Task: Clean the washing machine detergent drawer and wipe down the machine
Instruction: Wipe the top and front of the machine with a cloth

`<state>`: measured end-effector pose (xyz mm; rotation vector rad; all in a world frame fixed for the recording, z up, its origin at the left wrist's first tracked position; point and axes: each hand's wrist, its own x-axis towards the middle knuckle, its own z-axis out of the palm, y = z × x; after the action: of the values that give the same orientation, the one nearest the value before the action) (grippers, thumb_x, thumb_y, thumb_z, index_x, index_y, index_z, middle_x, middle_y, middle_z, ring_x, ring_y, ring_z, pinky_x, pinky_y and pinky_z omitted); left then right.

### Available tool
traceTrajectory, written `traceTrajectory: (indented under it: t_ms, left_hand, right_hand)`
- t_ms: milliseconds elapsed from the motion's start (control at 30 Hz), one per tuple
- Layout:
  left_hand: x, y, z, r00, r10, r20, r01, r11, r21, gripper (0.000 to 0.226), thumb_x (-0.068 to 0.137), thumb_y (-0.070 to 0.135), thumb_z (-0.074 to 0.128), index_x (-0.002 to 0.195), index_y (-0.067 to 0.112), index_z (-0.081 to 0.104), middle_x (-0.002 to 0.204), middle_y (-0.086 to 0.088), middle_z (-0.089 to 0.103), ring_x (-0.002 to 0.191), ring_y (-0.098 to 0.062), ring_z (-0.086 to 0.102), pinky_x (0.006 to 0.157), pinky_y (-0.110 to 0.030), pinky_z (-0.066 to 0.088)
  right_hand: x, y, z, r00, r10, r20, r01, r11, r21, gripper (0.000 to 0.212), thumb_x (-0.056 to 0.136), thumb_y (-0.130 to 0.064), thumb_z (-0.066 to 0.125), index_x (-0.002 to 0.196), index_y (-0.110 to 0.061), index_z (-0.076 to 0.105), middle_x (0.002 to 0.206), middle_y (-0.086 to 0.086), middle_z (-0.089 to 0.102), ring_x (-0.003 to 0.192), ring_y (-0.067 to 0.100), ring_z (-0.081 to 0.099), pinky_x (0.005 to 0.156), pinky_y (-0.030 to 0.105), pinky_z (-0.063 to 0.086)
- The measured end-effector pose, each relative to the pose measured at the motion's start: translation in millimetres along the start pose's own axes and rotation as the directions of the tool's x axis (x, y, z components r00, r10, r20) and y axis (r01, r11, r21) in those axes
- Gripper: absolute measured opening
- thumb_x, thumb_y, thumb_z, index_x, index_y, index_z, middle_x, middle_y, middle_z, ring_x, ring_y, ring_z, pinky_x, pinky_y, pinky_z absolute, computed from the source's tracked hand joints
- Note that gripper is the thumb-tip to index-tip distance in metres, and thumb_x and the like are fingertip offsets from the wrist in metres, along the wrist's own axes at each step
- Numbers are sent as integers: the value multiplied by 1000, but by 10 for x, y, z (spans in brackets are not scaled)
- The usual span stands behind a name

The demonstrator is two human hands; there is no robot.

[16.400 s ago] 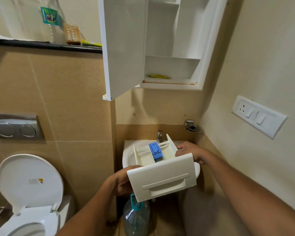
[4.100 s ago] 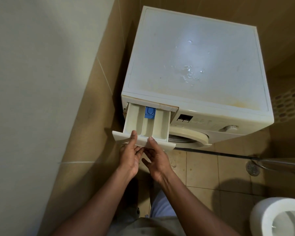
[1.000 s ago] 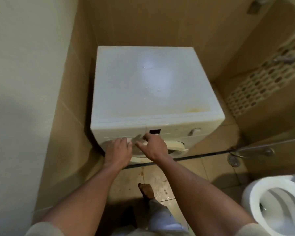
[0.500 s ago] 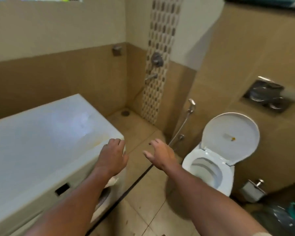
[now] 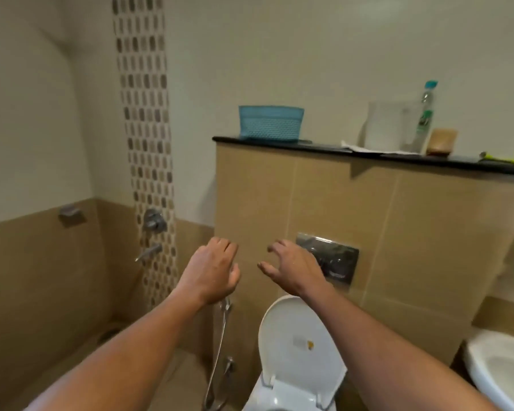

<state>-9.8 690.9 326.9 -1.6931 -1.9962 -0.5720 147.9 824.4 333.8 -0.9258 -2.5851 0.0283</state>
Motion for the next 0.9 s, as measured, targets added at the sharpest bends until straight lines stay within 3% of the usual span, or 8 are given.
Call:
traceTrajectory:
  t_ms: [267,433,533,633,733,900]
  left_hand:
    - [1906,-4,-203,964,208,-168,-195,977,91,40,89,33,58,120,8,63,111,-10,66,102,-27,60,87,-41,54]
    - [2927,-278,-328,921,272,-279,-237,959,153,37,90,34,56,117,9,61,111,-9,64,104,-25,57,87,-42,52]
    - [3560,-615,-429,916,261,-306,-219,961,167,45,92,37,55,126,7,58,120,-11,62,112,-28,54,91,-46,51]
    - [4152,-1023,-441,922,196,-333,-164,979,120,51,94,41,53,133,7,54,129,-13,58,122,-30,50,98,-47,48]
    - [4627,-1386,-331,938,29,-344,-47,998,-44,58,99,49,46,140,9,48,140,-13,50,131,-32,43,105,-47,42]
    - [5047,-1670,-45,945,-307,-116,249,900,-357,80,99,65,30,152,6,33,153,-22,40,136,-41,43,109,-49,38]
  right_hand:
    - [1087,645,-1005,977,-80,-199,48,986,-160,50,93,-57,54,128,-22,58,133,2,56,114,23,58,91,39,51]
    - [1971,869,-1490,943,-143,-300,46,950,-307,50,93,-58,53,125,-21,59,128,2,59,110,25,61,86,39,53]
    - [2578,980,-1701,927,-135,-350,3,936,-353,49,93,-58,51,122,-20,60,126,2,60,107,26,62,83,40,53]
    - [3172,1114,-1813,911,-41,-410,-97,946,-310,56,94,-63,45,128,-20,57,127,5,63,110,28,61,83,39,48]
    - [3701,1228,-1824,872,163,-461,-218,973,-68,70,94,-70,35,138,-17,49,125,12,65,111,34,60,79,40,43]
    - [4168,1273,-1672,854,352,-383,-313,936,160,88,92,-77,19,149,-13,36,142,19,54,124,40,54,93,46,42]
